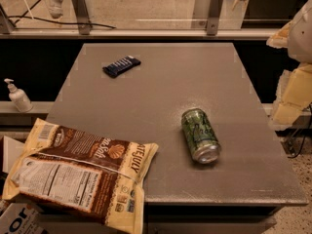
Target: Place green can upright
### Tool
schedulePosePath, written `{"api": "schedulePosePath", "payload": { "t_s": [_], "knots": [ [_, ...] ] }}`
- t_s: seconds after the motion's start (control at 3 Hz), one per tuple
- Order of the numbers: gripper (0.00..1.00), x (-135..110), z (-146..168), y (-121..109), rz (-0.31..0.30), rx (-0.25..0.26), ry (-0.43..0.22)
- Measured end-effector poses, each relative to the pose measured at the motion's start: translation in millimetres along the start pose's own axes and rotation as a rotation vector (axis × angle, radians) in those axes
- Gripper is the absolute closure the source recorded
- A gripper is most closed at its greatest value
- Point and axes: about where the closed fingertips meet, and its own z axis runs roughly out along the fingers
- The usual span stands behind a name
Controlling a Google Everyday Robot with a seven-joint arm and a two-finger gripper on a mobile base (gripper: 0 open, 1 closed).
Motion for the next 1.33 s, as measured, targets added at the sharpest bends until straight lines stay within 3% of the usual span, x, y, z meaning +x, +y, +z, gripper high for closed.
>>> {"api": "schedulePosePath", "payload": {
  "t_s": [0.33,0.67,1.0,1.33],
  "knots": [
    [0.00,0.0,0.0,0.0,0.000,0.000,0.000],
    [0.00,-3.1,-1.7,-0.9,-0.049,0.017,-0.009],
    [0.00,-4.6,-0.9,-6.1,-0.154,0.022,-0.010],
    [0.00,-5.3,4.8,-6.0,-0.329,0.005,0.037]
  ]
}}
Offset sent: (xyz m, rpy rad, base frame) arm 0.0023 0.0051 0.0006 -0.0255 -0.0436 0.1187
